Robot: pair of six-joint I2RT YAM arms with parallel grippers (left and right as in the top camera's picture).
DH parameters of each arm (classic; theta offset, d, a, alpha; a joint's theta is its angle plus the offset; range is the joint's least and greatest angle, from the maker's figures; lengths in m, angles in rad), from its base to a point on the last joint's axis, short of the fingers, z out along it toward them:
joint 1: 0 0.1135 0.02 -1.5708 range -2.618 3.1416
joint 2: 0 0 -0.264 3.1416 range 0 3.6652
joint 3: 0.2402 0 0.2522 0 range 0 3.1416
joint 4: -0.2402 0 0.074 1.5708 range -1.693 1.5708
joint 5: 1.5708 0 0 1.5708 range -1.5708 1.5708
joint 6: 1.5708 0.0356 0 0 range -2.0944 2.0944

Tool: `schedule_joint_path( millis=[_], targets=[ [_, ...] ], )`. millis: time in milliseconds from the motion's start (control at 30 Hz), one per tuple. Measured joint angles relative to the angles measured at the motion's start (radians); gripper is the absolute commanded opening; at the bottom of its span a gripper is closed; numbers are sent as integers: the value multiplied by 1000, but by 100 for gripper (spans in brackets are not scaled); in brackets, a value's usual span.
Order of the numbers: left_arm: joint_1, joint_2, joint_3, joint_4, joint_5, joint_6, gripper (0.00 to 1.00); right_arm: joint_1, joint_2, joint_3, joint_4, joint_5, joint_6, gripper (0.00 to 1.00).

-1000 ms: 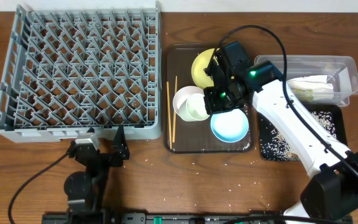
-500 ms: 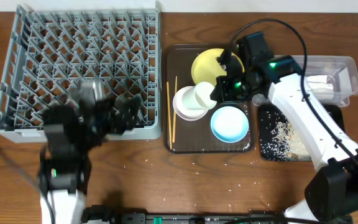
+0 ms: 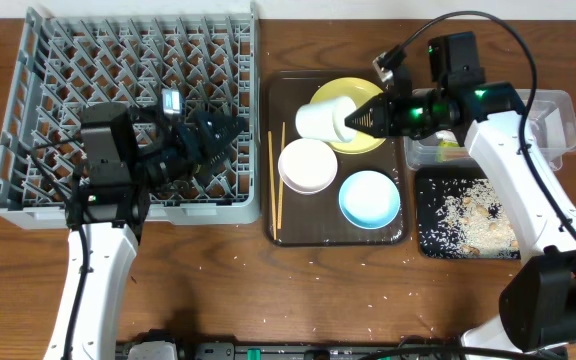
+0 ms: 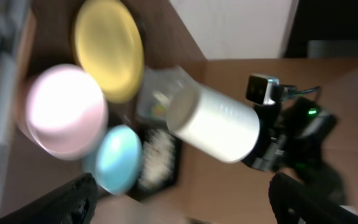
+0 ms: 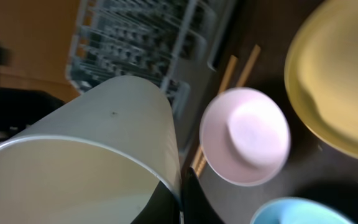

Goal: Sort waste into correct bins and load items into the dishwasher

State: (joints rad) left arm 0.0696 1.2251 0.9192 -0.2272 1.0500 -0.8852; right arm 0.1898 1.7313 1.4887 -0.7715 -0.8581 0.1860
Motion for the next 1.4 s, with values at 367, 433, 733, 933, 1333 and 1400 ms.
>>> schedule_joint_path(
  millis=[367, 433, 733, 933, 1333, 1400],
  targets=[
    [0, 2, 0, 119, 222, -162, 88, 68, 6, 0, 230, -230, -10, 1],
    [0, 2, 0, 125, 265, -163, 88, 86, 15, 0, 270, -280, -11, 1],
    [0, 2, 0, 128, 344, -154, 88, 144, 32, 0, 361, -385, -11, 1],
    [0, 2, 0, 163, 388, -151, 88, 199, 33, 0, 363, -401, -11, 1],
    [0, 2, 0, 173, 419, -144, 76, 235, 48, 0, 362, -430, -11, 1],
    [0, 2, 0, 187, 422, -142, 73, 235, 62, 0, 367, -452, -11, 1]
  ],
)
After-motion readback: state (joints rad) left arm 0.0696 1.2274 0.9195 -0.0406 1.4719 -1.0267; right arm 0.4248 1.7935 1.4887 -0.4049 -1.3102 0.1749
